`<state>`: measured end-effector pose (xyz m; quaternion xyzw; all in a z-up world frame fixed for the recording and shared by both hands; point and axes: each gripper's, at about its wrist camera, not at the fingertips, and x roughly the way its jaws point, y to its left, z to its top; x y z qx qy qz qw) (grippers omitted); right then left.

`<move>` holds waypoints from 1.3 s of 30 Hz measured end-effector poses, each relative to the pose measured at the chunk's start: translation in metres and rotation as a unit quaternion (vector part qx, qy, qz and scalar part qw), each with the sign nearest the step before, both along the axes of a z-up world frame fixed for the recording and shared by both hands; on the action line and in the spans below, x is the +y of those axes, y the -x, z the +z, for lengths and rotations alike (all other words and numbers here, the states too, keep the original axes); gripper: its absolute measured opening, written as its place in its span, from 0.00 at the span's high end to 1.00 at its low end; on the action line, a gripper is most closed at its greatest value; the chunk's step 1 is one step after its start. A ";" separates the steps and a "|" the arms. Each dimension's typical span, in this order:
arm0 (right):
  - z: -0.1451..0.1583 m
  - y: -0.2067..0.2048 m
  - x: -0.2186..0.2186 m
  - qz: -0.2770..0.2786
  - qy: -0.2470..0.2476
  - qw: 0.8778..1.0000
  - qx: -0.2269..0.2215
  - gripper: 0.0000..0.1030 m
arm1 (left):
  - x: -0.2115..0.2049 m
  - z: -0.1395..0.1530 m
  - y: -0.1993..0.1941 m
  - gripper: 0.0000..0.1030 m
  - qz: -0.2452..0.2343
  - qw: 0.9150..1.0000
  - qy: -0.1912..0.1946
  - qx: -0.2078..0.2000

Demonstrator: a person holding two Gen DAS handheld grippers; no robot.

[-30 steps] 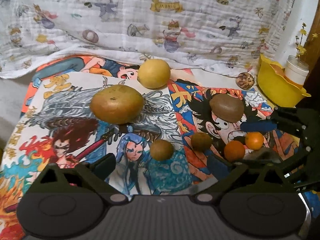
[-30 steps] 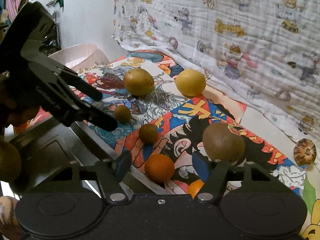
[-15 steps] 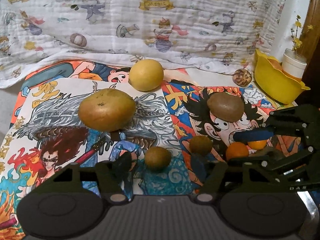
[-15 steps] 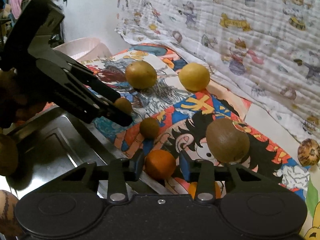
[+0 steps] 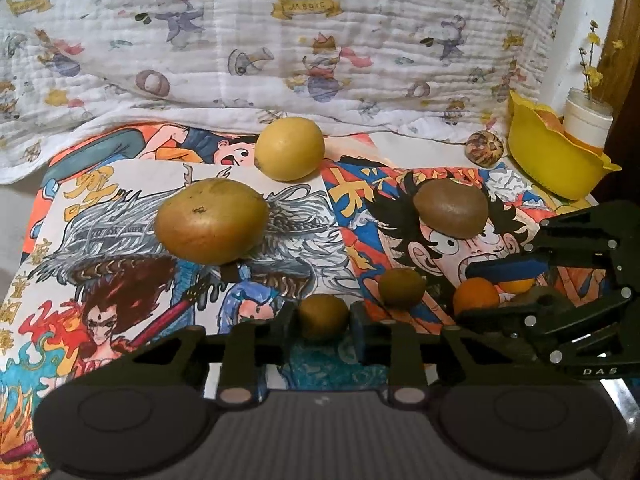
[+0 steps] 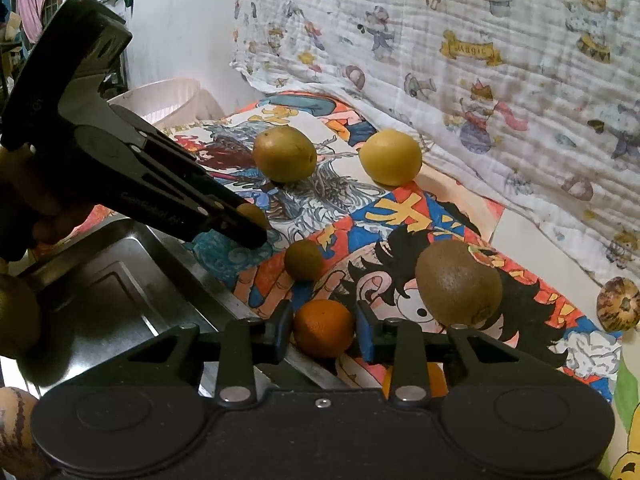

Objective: Organize fruits
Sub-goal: 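Grasp a small brown kiwi with the left tool while the right tool grasps a tangerine, then lower the small kiwi onto the tray with the left tool while the right tool releases the tangerine there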

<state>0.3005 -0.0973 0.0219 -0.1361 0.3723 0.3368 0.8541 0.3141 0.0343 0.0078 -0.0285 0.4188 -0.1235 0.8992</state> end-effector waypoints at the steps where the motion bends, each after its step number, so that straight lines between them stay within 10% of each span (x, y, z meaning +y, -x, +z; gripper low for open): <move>1: 0.001 0.000 0.000 0.001 -0.001 1.000 -0.002 0.66 | 0.000 0.001 0.002 0.70 0.001 1.000 0.002 -0.001; 39: 0.021 0.073 0.039 0.056 -0.027 0.995 0.072 0.65 | 0.027 0.024 0.118 0.70 0.025 0.996 0.061 0.056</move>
